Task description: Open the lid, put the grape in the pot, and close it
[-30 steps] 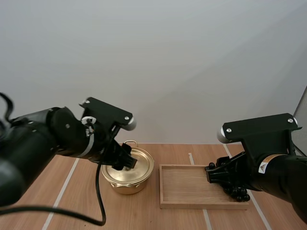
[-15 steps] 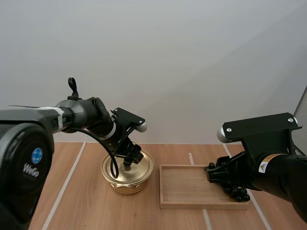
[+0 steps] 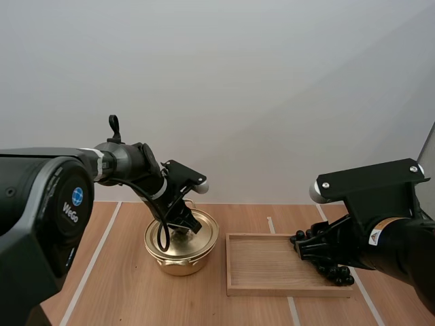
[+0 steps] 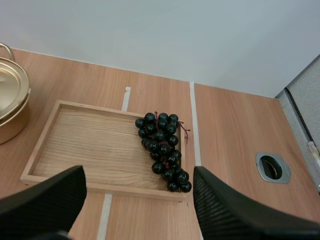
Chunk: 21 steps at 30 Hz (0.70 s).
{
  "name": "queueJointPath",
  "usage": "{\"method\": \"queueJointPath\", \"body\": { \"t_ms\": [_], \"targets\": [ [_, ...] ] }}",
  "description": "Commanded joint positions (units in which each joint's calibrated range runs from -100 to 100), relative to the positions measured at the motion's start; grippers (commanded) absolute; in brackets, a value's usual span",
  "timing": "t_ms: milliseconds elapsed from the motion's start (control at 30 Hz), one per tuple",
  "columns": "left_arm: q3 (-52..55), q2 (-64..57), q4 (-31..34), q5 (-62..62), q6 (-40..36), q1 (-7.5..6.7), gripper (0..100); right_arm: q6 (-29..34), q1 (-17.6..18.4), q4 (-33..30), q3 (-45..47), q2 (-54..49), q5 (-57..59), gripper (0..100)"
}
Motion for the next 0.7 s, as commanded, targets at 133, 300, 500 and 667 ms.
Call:
{"method": "queueJointPath", "body": {
  "t_ms": [133, 300, 500, 667],
  "targets": [
    [-2.07, -9.22, 0.01, 3.36, -0.98, -0.15, 0, 0.10, -0.23, -5.51, -0.43, 0.59, -4.93, 100],
    [-6.32, -22.61, 0.01, 8.17, -1.08, -0.15, 0, 0.10, -0.23, -5.92, -0.43, 7.49, -8.65, 100],
    [-11.36, -36.02, 0.24, 13.94, -1.41, -0.15, 0, 0.10, -0.23, -7.54, -0.43, 18.60, -17.91, 100],
    [-16.00, -45.23, 1.55, 17.72, -1.41, -0.06, 0, 0.10, -0.54, -7.64, -0.43, 29.91, -24.92, 100]
  ]
}}
